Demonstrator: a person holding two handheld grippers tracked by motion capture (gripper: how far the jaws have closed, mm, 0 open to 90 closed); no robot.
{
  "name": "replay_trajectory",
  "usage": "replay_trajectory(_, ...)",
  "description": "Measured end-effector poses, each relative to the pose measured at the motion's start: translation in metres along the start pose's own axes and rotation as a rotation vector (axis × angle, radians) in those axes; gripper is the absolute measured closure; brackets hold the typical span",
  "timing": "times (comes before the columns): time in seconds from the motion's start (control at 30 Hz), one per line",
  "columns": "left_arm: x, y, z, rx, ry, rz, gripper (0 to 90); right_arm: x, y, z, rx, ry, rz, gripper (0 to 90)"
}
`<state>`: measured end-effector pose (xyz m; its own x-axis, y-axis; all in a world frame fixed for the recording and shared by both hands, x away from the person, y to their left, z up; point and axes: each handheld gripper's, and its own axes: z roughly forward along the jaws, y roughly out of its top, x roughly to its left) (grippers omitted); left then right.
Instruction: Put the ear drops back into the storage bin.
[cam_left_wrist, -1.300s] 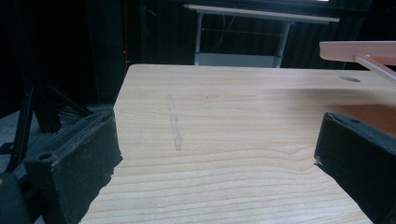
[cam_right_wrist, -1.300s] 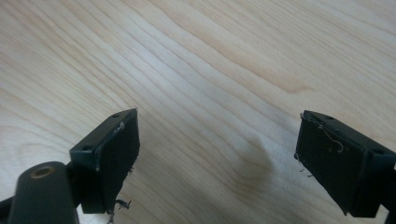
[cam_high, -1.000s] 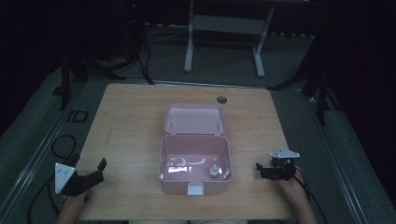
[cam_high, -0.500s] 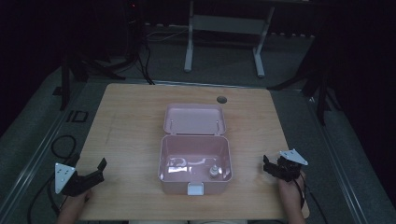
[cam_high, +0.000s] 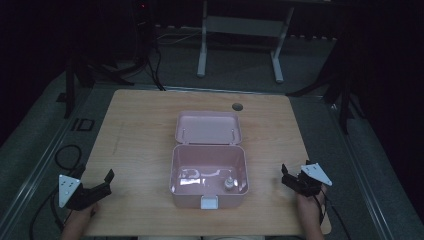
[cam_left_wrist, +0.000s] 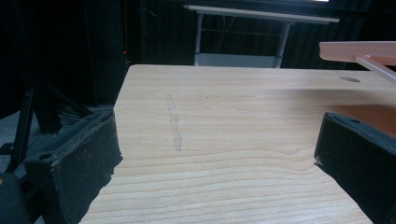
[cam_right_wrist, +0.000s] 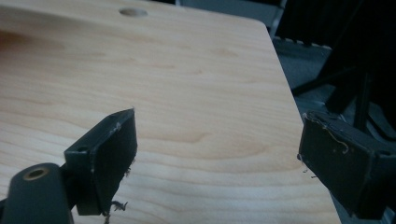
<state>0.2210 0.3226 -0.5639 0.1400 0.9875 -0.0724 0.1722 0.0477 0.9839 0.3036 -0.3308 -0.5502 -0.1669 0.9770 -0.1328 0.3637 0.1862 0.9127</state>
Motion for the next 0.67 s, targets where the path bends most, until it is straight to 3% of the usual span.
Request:
replay_trajectory(0.3, 0.0001, 0.0001, 0.0001, 0.001, -0.001, 0.0, 0.4, -0.0065, 0.0007, -0.0039, -0.051, -0.025, 0.072, 11.3)
replay_trajectory(0.67, 0.0003, 0.0, 0.0, 0.0, -0.001, -0.002, 0.4, -0.0045, 0.0003, -0.0004, -0.021, -0.023, 0.052, 11.3)
